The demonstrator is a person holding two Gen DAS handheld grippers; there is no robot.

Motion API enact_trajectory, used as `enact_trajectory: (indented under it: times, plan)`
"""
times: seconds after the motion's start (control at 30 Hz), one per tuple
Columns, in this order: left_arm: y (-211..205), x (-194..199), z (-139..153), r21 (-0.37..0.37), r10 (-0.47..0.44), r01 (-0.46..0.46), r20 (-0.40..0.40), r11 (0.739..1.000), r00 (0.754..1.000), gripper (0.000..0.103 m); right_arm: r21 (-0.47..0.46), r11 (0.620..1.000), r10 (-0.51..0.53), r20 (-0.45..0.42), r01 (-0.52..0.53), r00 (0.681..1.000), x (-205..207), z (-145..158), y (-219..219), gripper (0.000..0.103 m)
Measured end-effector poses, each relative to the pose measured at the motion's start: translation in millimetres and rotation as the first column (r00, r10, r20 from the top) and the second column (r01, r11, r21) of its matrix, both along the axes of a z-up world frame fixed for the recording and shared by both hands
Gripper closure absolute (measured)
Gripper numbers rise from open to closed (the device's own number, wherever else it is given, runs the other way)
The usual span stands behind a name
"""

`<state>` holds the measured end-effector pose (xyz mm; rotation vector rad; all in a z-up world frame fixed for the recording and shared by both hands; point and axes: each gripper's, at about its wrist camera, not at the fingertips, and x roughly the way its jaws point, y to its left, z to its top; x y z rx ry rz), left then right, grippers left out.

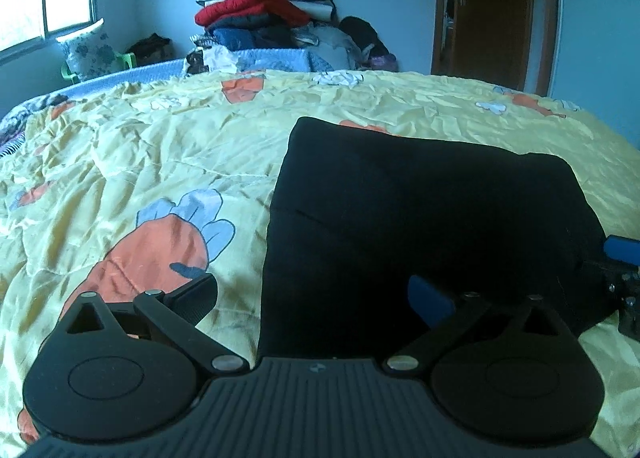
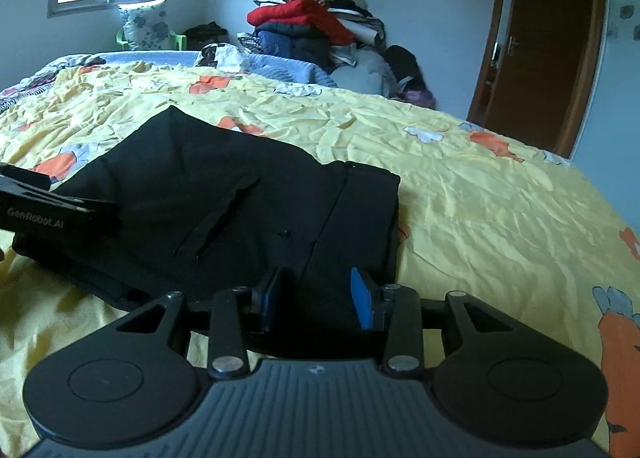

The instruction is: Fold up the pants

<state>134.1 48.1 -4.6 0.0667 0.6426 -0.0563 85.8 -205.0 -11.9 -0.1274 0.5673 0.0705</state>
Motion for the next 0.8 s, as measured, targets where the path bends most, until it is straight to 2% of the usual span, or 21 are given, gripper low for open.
enact_trajectory:
  times: [0.2,0.37,0.47,0.53,0.63,0.8]
  plan:
    - [-0.5,-4.3,3.5,0.005,0.000,0.000,-0.005,1.000,1.000,0.000,0.016,1.000,-0.010,-0.022,0.010,1.000,0.5,5.0,-1.2,0.066]
    - [-0.3,-11.0,5.2,0.006,0.000,0.000,-0.001,1.000,1.000,0.000,0.054,0.998,-0.008,0.000,0.008,1.000,-21.0,14.1,3.2,0.065]
    - [-2.2,-13.0,4.1,0.013,0.006,-0.006,0.003,1.000,1.000,0.000,0.030,1.000,0.005,-0.018,-0.005,1.000,-26.1,8.2,8.6,0.058]
    - [-3.1,-13.6,4.4,0.021,0.005,-0.005,0.006,1.000,1.000,0.000,0.034,0.999,0.005,-0.023,-0.004,1.000,-24.9,5.5,7.3,0.058]
    - [-1.4,-18.4,8.4,0.014,0.001,-0.001,0.002,1.000,1.000,0.000,0.078,0.997,-0.013,-0.030,0.016,0.999,-29.2,11.5,3.9,0.058]
    - [3.9,-36.3,14.6,-0.017,0.001,-0.001,0.001,1.000,1.000,0.000,0.240,0.971,0.015,-0.063,0.001,0.998,-43.5,11.5,-3.2,0.057]
